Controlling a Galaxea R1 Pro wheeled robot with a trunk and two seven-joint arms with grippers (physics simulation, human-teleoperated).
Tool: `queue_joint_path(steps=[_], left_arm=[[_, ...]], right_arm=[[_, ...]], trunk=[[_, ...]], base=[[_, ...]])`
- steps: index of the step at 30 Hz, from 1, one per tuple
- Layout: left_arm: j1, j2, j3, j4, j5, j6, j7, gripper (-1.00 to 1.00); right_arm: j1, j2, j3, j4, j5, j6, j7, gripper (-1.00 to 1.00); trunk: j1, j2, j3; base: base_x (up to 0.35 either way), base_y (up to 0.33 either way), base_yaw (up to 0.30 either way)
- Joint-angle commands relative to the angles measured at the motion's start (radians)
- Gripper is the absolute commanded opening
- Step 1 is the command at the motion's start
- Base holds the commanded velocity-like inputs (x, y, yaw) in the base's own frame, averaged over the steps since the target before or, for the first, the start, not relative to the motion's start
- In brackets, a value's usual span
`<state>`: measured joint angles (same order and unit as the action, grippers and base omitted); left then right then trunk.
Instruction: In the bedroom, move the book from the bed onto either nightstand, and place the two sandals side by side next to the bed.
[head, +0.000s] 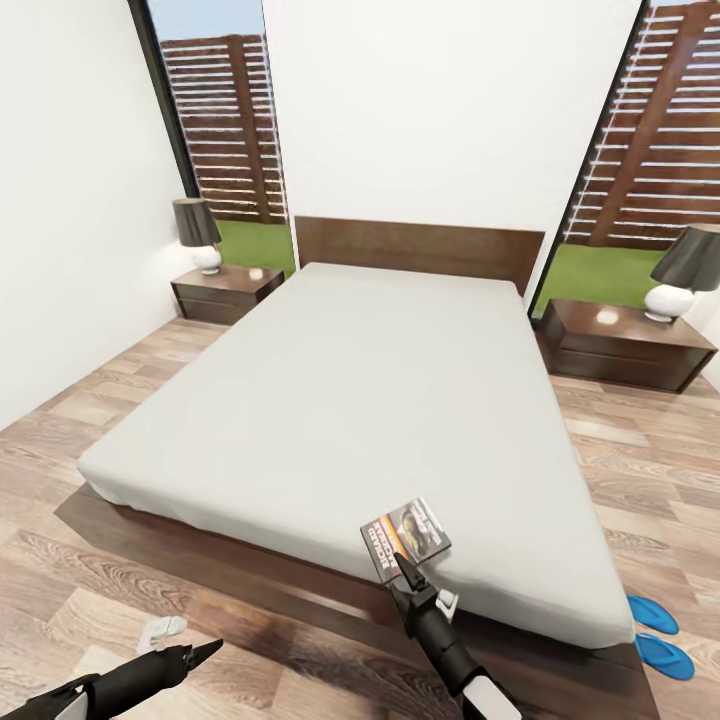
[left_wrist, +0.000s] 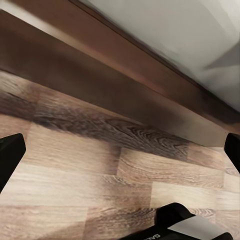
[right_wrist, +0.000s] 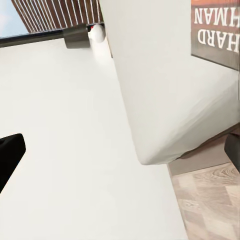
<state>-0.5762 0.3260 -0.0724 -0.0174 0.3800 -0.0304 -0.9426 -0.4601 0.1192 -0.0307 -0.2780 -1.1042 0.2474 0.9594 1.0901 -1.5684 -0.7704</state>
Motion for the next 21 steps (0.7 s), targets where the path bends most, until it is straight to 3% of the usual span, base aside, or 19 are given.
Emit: queue_joint_path(steps=[1,21], left_arm=[[-0.001,0.000,-0.007,0.000,0.007,-0.003,-0.002,1.00],[-0.001,-0.005,-0.007,0.000,0.007,-0.003,-0.002,1.00]], right_arm=[[-0.001,0.000,-0.003,0.000,-0.005,0.011,0.002,1.00],[-0.001,-0.001,-0.003,0.000,-0.005,0.010,0.002,1.00]], trunk=[[0.004,-0.008,-0.004],[0.081,-0.148,-0.067]], base=[[0.000,0.000,0.000],[0.000,0.000,0.000]])
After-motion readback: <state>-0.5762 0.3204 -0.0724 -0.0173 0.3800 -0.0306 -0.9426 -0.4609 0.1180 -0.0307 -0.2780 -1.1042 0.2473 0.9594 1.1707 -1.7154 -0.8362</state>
